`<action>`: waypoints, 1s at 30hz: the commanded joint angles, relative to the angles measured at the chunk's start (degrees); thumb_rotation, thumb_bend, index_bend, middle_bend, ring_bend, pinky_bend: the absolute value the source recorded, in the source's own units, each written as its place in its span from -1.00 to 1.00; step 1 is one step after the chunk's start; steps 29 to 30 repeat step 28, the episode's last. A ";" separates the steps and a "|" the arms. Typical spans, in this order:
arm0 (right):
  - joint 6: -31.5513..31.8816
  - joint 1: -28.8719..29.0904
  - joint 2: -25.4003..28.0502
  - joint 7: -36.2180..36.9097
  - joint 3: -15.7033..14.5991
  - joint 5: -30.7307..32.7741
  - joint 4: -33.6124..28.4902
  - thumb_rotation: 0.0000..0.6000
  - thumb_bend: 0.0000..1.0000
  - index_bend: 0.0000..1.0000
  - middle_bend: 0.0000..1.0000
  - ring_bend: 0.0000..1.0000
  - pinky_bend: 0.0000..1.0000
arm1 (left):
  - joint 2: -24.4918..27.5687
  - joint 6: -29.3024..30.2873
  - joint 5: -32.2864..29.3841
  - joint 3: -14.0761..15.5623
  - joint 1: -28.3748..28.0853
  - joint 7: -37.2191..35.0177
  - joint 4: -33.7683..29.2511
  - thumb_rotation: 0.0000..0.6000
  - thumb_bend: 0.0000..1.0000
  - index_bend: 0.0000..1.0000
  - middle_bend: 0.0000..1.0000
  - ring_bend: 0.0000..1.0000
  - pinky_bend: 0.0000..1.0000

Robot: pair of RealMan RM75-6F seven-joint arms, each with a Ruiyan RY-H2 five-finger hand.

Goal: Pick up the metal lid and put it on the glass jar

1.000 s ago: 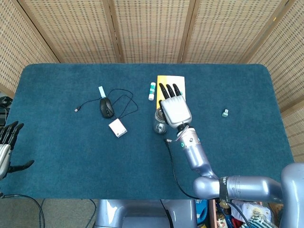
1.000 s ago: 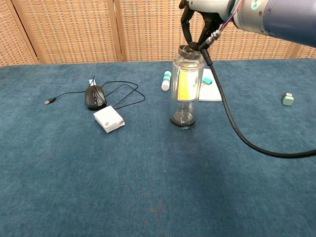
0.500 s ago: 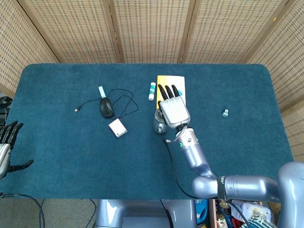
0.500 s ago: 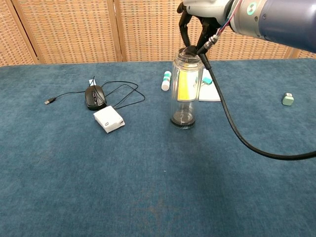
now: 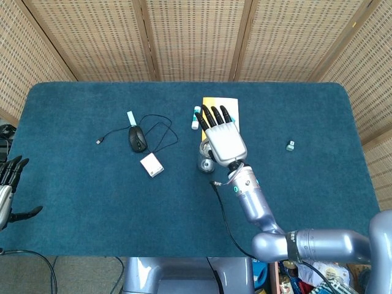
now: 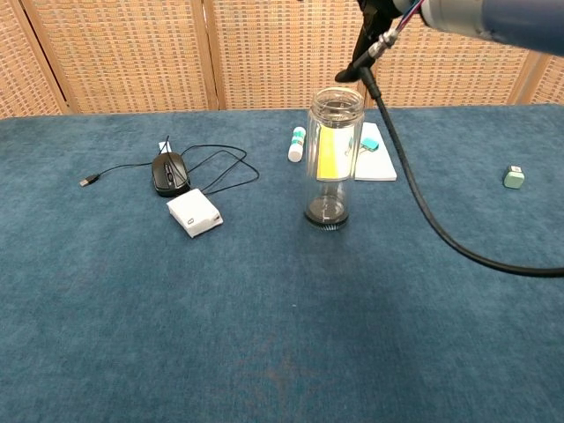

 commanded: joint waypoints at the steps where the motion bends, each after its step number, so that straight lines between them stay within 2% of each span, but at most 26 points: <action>1: 1.23 -1.96 3.25 1.33 -0.37 -2.64 -3.82 1.00 -0.20 -1.00 -1.00 -1.00 -0.92 | 0.08 0.07 0.16 0.06 0.05 -0.17 0.03 1.00 -1.00 -1.00 -1.00 -1.00 -1.00; 3: 2.05 -5.00 7.07 3.63 -2.07 -6.85 -7.95 1.00 -0.36 -1.00 -1.00 -1.00 -0.93 | 0.11 0.10 0.36 0.15 0.08 -0.43 0.10 1.00 -1.00 -1.00 -1.00 -1.00 -1.00; 4: 2.12 -6.13 8.29 4.70 -2.82 -8.56 -9.10 1.00 -0.56 -1.00 -1.00 -1.00 -0.94 | 0.11 0.12 0.45 0.17 0.09 -0.53 0.12 1.00 -1.00 -1.00 -1.00 -1.00 -1.00; 5: 2.25 -8.45 10.66 6.77 -4.73 -12.80 -10.59 1.00 -0.76 -1.00 -1.00 -1.00 -0.95 | 0.12 0.21 0.64 0.21 0.12 -0.72 0.17 1.00 -1.00 -1.00 -1.00 -1.00 -1.00; 7: 3.72 -12.57 14.07 8.67 -9.54 -22.37 -10.35 1.00 -0.98 -1.00 -1.00 -1.00 -0.96 | 0.00 0.50 1.03 0.24 0.20 -0.96 0.31 1.00 -1.00 -1.00 -1.00 -1.00 -1.00; 9: 5.98 -17.07 16.22 12.55 -14.16 -32.14 -8.15 1.00 -1.00 -1.00 -1.00 -1.00 -0.97 | -0.21 0.72 1.40 0.34 0.25 -0.88 0.51 1.00 -1.00 -1.00 -1.00 -1.00 -1.00; 14: 12.53 -26.12 16.90 23.42 -21.05 -45.50 -1.29 1.00 -1.00 -1.00 -1.00 -1.00 -1.00 | -0.63 1.14 2.08 0.39 0.22 -0.55 0.67 1.00 -0.99 -1.00 -1.00 -1.00 -1.00; 16: 14.18 -29.39 16.23 25.59 -23.40 -47.65 2.61 1.00 -1.00 -1.00 -1.00 -1.00 -1.00 | -1.02 1.21 2.17 0.36 0.16 -0.33 0.86 1.00 -0.99 -1.00 -1.00 -1.00 -1.00; 20: 16.30 -33.61 14.84 27.70 -25.36 -49.34 7.18 1.00 -1.00 -1.00 -1.00 -1.00 -1.00 | -1.55 1.19 2.83 0.48 -0.04 -0.17 1.24 1.00 -0.99 -1.00 -1.00 -1.00 -1.00; 23: 19.32 -38.23 13.47 31.87 -27.01 -51.12 10.82 1.00 -1.00 -1.00 -1.00 -1.00 -1.00 | -1.85 1.69 3.61 0.82 0.16 0.53 1.18 1.00 -1.00 -1.00 -1.00 -1.00 -1.00; 30: 21.87 -41.68 11.58 34.49 -26.36 -52.13 14.46 1.00 -1.00 -1.00 -1.00 -1.00 -1.00 | -2.04 2.00 3.93 1.05 0.35 1.07 1.04 1.00 -1.00 -1.00 -1.00 -1.00 -1.00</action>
